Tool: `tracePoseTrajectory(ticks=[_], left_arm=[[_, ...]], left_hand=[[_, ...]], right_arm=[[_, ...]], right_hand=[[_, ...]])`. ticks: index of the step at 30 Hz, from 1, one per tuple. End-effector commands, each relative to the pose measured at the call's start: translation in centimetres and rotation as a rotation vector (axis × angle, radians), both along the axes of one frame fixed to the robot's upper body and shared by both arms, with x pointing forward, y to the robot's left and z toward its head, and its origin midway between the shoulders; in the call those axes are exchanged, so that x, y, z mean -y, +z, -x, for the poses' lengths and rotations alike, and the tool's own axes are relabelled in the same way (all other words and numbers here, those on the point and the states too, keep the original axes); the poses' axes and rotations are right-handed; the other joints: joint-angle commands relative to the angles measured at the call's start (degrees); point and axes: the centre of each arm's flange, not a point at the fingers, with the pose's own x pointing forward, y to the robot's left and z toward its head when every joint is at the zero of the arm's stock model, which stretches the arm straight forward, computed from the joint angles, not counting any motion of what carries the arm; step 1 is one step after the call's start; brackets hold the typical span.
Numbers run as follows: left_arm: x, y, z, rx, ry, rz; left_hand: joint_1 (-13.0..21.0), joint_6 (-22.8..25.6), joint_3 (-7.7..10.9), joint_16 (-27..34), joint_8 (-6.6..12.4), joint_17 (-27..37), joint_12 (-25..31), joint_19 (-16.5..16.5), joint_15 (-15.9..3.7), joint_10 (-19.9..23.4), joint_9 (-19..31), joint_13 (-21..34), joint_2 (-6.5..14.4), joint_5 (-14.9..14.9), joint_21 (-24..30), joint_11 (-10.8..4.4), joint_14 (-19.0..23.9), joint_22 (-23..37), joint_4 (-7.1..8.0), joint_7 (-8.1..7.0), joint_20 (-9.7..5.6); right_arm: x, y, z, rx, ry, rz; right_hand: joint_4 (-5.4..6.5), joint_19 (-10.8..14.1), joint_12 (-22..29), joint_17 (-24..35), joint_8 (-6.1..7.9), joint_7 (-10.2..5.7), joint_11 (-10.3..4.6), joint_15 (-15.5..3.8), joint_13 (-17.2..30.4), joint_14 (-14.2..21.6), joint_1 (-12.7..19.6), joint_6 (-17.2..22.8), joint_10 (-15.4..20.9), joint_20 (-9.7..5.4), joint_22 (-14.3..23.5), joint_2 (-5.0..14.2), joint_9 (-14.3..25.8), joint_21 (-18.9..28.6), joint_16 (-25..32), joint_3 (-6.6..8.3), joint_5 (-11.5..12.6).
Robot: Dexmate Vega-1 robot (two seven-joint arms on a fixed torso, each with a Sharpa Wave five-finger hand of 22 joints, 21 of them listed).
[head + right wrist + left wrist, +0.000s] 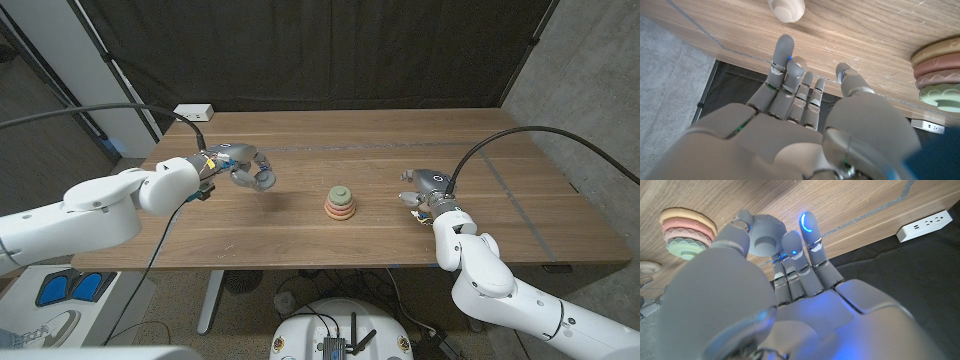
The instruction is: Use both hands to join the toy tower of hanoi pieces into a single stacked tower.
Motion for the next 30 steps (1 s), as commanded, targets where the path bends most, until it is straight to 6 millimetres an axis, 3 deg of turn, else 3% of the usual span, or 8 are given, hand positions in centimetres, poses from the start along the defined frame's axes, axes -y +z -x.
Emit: tracePoseTrajectory(ticks=[1,30], left_arm=[[0.6,0.1,0.0,0.011,-0.034,0.0],[3.9,0.5,-0.8,0.017,-0.147,-0.046]], left_hand=[[0.6,1.0,1.11,0.0,0.11,0.3,0.3,0.6,-0.87,5.8,1.2,5.1,0.8,0.2,0.4,-5.38,0.5,0.3,0.59,-0.31,-7.04],[0.9,1.4,1.12,-0.6,-0.57,0.6,-0.6,0.5,-0.88,6.3,1.8,5.8,0.7,0.1,0.5,-5.52,0.5,0.3,0.6,-0.3,-7.05]], right_arm=[[0.2,0.0,0.1,0.001,-0.01,-0.006],[0.3,-0.3,0.6,0.006,-0.02,-0.018]], right_hand=[[-0.08,0.2,0.0,0.4,-0.2,0.1,0.22,-3.86,0.1,0.5,-0.4,0.2,0.3,-6.31,0.2,-0.2,0.1,0.0,0.1,0.3,0.3],[-0.08,0.2,0.0,0.3,-0.37,0.15,0.12,-3.86,0.2,0.4,-0.4,0.2,0.7,-6.33,0.2,-0.15,0.2,-0.1,0.0,0.41,0.5]])
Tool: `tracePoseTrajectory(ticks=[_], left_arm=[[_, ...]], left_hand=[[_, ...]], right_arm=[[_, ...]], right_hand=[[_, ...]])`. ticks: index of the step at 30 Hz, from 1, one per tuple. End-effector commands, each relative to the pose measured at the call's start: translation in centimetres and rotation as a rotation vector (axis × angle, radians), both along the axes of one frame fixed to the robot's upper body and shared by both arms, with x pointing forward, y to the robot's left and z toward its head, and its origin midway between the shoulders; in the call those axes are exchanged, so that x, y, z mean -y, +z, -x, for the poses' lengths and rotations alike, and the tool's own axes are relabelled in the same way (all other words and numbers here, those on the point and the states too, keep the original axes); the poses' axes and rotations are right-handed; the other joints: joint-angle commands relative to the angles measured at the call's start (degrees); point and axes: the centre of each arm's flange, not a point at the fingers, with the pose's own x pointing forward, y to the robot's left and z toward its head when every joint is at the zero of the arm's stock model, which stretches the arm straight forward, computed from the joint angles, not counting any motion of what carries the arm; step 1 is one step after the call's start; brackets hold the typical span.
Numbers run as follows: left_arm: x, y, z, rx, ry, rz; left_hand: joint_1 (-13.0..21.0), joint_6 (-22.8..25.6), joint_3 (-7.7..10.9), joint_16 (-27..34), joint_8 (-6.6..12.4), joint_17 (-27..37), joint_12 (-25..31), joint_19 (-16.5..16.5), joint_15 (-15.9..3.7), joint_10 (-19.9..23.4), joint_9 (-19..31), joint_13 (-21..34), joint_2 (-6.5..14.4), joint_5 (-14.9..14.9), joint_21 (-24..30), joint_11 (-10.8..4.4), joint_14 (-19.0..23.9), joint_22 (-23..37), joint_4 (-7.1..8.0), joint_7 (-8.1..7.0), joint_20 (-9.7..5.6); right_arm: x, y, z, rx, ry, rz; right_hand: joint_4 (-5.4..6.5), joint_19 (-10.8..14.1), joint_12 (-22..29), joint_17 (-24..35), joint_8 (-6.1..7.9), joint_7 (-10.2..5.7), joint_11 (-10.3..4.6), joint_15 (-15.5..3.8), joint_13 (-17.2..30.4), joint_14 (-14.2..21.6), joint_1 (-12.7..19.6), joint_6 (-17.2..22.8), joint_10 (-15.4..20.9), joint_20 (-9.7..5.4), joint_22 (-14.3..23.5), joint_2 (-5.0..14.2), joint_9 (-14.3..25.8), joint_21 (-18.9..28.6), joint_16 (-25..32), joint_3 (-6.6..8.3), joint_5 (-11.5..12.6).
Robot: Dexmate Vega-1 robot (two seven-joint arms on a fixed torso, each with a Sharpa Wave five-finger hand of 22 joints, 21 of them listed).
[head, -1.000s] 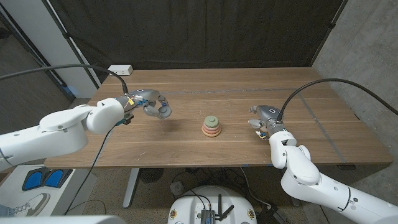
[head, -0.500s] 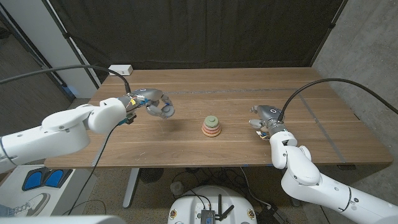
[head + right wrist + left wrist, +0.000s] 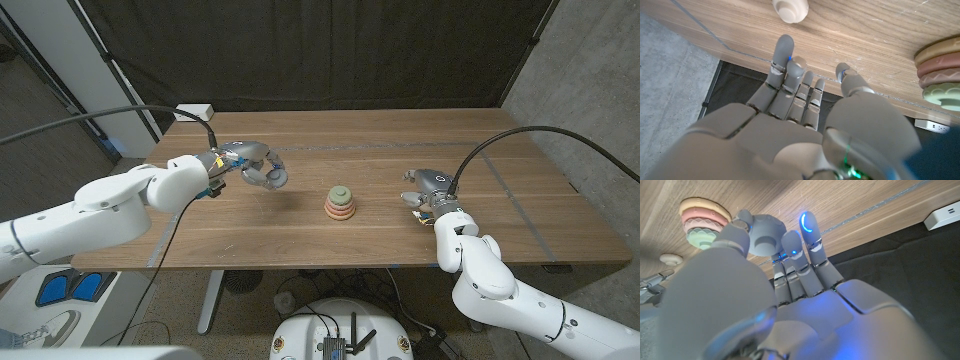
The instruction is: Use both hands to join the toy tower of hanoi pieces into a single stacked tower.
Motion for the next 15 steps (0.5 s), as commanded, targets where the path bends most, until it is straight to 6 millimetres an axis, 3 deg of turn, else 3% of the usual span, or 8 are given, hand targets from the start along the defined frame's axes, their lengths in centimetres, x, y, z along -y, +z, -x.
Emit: tracePoseTrajectory(ticks=[1,15], left_arm=[[1.8,0.1,-0.5,0.005,-0.057,-0.017],[3.8,0.6,-1.1,0.017,-0.13,-0.029]], left_hand=[[0.7,0.9,1.11,-0.2,0.04,0.3,0.1,0.5,-0.88,6.1,1.8,5.8,0.9,0.2,0.3,-5.38,0.5,0.3,0.6,-0.37,-7.04],[0.9,1.1,1.12,-0.1,-0.23,0.6,-0.2,0.5,-0.89,6.3,1.9,6.0,0.8,0.2,0.3,-5.32,0.8,0.3,0.55,-0.34,-7.06]], right_arm=[[0.1,-0.2,0.2,0.004,-0.002,-0.008],[0.3,-0.2,0.7,0.022,-0.005,-0.025]], right_hand=[[-0.09,0.2,-0.1,0.0,0.0,0.11,-0.2,-3.76,0.2,0.2,-0.4,0.2,0.4,-6.33,0.2,-0.15,0.2,-0.1,0.1,0.42,0.3],[-0.08,0.2,0.0,0.0,0.0,0.12,-0.45,-3.76,0.3,0.0,-0.4,0.4,0.5,-6.32,0.2,-0.15,0.3,-0.1,0.0,0.47,0.3]])
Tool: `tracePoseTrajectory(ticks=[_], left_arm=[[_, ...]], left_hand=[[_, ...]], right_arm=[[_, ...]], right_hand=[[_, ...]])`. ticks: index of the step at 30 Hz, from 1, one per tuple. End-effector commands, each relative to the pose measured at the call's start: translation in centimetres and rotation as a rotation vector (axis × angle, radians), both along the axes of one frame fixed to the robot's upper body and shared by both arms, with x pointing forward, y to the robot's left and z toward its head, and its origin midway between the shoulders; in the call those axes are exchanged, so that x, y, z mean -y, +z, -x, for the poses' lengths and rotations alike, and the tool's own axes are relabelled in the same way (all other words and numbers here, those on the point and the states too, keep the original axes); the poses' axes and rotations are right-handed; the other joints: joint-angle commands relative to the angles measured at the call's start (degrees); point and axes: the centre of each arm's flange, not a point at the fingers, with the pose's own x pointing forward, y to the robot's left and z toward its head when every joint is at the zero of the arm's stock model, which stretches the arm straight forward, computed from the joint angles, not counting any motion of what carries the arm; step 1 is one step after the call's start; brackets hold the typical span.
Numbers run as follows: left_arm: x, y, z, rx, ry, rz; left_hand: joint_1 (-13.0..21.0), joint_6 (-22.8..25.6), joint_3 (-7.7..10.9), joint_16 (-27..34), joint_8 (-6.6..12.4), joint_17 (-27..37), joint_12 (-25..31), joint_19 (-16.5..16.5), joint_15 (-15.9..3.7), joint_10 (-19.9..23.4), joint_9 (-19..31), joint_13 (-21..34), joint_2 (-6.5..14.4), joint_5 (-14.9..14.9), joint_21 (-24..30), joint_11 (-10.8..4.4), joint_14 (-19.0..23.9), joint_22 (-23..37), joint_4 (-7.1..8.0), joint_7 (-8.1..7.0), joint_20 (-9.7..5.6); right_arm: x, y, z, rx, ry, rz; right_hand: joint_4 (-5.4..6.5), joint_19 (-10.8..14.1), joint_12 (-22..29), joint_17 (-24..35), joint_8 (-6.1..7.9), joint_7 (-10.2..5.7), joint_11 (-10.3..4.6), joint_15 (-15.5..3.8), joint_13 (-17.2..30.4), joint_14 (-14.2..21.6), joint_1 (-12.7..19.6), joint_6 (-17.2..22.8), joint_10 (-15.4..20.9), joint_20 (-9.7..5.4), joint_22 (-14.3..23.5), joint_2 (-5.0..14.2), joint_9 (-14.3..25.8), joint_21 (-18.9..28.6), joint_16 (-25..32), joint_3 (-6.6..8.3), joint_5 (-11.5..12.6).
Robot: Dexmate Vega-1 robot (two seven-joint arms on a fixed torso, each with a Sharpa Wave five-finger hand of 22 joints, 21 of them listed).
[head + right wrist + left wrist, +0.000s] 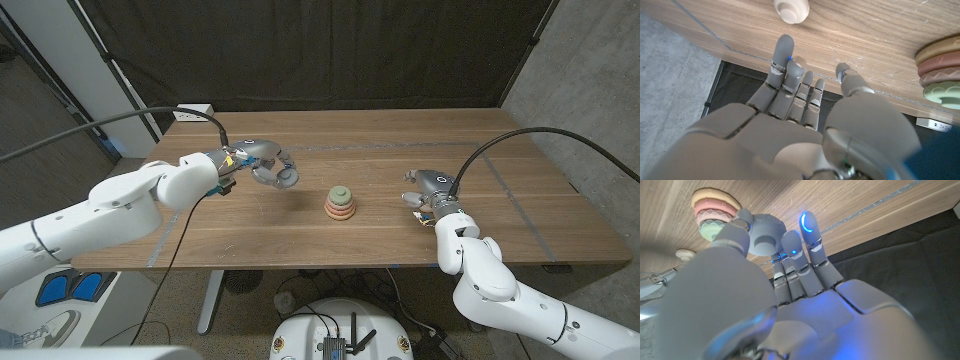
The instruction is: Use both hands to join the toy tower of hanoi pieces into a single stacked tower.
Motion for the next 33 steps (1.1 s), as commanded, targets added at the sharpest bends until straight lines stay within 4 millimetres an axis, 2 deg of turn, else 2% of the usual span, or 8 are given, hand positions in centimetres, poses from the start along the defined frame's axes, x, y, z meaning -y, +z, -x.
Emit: tracePoseTrajectory(ticks=[1,33], left_arm=[[1.9,0.2,-0.6,0.006,-0.068,-0.011],[7.5,1.3,-1.9,0.012,-0.156,-0.143]], left_hand=[[0.6,0.7,1.12,-0.1,-0.02,0.1,0.1,0.5,-0.9,5.5,1.9,6.0,1.2,0.4,0.3,-5.18,0.6,0.1,0.56,0.03,-7.05],[0.7,0.7,0.76,-0.7,-0.98,0.2,-0.8,0.4,-0.9,5.6,2.3,6.4,1.0,0.3,0.4,-5.12,0.9,0.1,0.62,-0.07,-7.05]], right_arm=[[0.2,-0.1,0.4,0.013,-0.003,-0.015],[1.5,-0.5,1.3,0.017,-0.027,-0.028]], right_hand=[[-0.08,0.2,0.0,0.0,-0.01,0.14,-0.5,-3.76,0.3,0.1,-0.4,0.4,0.5,-6.32,0.2,-0.15,0.3,-0.1,0.1,0.47,0.3],[-0.09,0.2,-0.2,-0.1,-0.11,0.2,-0.44,-3.76,0.3,0.1,-0.4,0.7,0.5,-6.33,0.2,-0.17,0.3,-0.1,0.0,0.48,0.4]])
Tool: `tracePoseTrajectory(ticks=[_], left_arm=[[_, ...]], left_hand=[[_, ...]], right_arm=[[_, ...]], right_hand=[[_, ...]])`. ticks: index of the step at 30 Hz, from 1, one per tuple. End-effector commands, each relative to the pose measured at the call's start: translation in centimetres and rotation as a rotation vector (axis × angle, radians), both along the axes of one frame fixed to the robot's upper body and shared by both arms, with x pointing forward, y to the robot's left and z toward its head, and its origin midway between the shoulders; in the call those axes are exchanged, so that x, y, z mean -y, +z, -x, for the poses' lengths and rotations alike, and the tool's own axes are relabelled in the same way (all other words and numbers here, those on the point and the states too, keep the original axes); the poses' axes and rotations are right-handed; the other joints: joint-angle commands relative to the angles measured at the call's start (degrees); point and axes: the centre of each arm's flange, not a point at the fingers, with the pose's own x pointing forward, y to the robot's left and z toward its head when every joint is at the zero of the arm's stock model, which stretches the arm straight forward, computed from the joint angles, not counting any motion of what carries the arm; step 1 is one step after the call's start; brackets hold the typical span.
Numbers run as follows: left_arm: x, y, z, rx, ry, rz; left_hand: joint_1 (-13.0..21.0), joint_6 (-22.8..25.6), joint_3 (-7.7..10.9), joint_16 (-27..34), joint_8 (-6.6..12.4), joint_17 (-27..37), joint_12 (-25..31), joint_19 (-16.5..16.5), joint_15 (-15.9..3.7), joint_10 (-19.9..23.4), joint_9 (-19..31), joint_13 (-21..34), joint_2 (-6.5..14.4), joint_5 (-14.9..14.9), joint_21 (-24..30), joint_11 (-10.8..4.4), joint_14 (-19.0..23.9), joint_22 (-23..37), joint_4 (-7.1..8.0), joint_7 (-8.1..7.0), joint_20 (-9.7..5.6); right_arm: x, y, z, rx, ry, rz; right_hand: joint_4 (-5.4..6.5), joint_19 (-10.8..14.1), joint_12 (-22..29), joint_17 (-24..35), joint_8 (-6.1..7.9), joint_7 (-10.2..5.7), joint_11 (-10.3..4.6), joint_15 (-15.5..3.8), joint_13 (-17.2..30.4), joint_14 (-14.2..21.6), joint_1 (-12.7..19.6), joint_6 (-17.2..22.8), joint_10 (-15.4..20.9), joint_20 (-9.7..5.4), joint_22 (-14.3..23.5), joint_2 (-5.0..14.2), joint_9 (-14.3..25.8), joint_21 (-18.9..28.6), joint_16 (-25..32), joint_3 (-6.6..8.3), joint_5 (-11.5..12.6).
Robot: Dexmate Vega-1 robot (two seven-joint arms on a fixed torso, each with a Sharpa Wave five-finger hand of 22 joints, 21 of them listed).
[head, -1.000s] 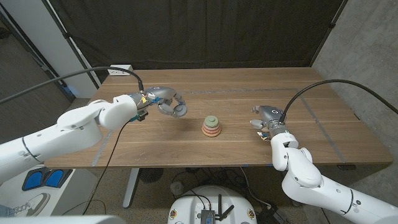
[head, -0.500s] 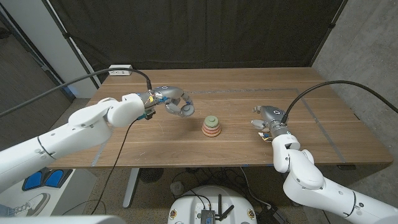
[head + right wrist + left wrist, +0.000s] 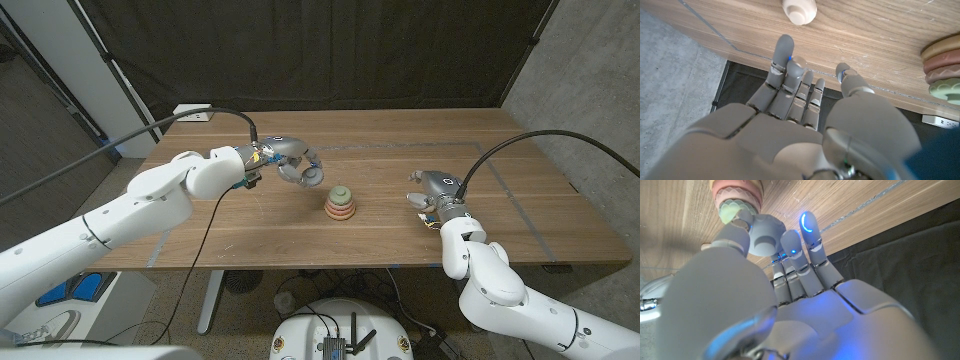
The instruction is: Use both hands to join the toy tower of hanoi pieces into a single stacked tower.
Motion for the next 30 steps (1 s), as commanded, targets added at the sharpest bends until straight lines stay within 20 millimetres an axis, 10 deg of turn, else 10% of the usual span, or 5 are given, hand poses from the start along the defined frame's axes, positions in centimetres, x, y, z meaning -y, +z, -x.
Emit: tracePoseTrajectory(ticks=[1,30], left_arm=[[2.5,0.2,-0.6,-0.004,-0.039,-0.08],[5.4,-0.2,-2.8,-0.046,-0.075,-0.13]], left_hand=[[0.8,0.5,0.76,-0.1,-0.14,0.2,0.1,0.4,-0.69,5.4,1.8,6.4,0.9,0.2,0.4,-4.86,0.7,0.1,0.62,0.16,-7.05],[1.0,0.9,0.51,-0.7,-0.65,0.4,-0.2,0.5,-0.7,5.7,2.3,6.7,1.0,0.2,0.4,-5.01,0.9,0.1,0.64,0.13,-7.05]], right_arm=[[0.6,-0.2,0.4,0.0,-0.013,-0.009],[1.2,0.0,0.5,0.008,-0.021,-0.012]], right_hand=[[-0.09,0.2,-0.1,0.3,-0.13,-0.07,-0.09,-3.75,0.2,0.3,-0.4,0.5,0.2,-6.33,0.2,-0.17,0.3,-0.1,0.2,0.48,0.4],[-0.08,0.2,-0.1,0.4,-0.24,-0.05,-0.18,-3.75,0.4,0.2,-0.4,0.6,0.3,-6.33,0.2,-0.09,0.4,-0.1,0.2,0.57,0.5]])
